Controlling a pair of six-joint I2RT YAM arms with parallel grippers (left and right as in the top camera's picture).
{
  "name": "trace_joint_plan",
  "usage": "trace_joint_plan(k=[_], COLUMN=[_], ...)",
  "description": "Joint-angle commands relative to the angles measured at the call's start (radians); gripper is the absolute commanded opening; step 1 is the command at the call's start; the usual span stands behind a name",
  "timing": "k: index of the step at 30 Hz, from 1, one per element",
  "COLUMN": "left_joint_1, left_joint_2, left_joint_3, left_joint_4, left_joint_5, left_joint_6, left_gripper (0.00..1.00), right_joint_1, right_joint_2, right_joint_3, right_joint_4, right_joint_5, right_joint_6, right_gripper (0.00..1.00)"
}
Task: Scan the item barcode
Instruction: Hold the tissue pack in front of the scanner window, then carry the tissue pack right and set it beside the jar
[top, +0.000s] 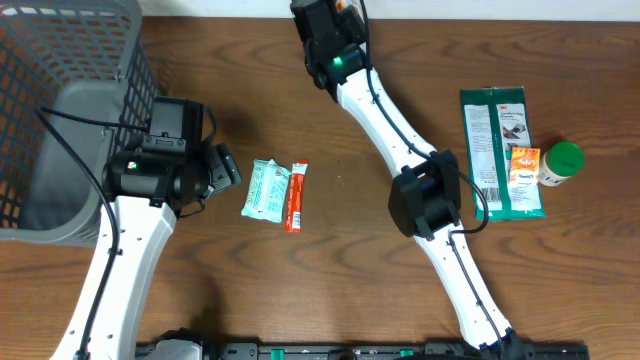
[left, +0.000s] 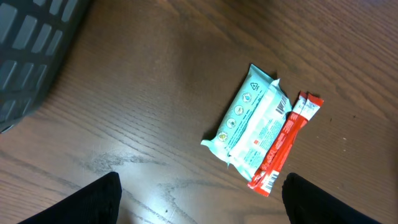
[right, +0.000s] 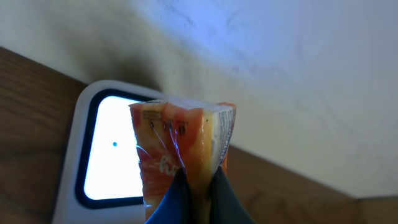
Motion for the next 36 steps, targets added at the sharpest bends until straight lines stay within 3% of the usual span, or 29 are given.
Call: trace_joint_plan(k=[1, 14, 18, 23, 28, 36], left_joint_1=[0.005, 0.005, 0.005, 0.005, 0.005, 0.005], left_joint_2=[-0.002, -0.002, -0.002, -0.002, -0.002, -0.002], left_joint_3=[0.005, 0.005, 0.005, 0.005, 0.005, 0.005], left_joint_4=[-0.002, -0.002, -0.002, -0.002, -0.002, -0.002], left_joint_5=[-0.013, -0.013, -0.013, -0.013, -0.013, -0.013], left_joint_6=[0.010, 0.010, 0.010, 0.010, 0.010, 0.010], left_gripper=[0.84, 0.83, 0.83, 0.84, 0.84, 0.83], right_joint_1=[-0.018, -0.039, -0.023, 0.001, -0.005, -0.043], right_joint_2=[0.015, 0.018, -0.021, -0.170, -0.369, -0.600], right_joint_3=[0.016, 0.010, 0.013, 0.013, 0.013, 0.013], right_joint_4=[0.023, 0.014, -0.038, -0.305, -0.627, -1.037], right_joint_5=[0.003, 0.005, 0.086, 0.055, -0.168, -0.560], right_joint_6=[-0.160, -0.170, -0.162, -0.021, 0.203, 0.220], right_gripper=[0.01, 0.01, 0.01, 0.01, 0.01, 0.01])
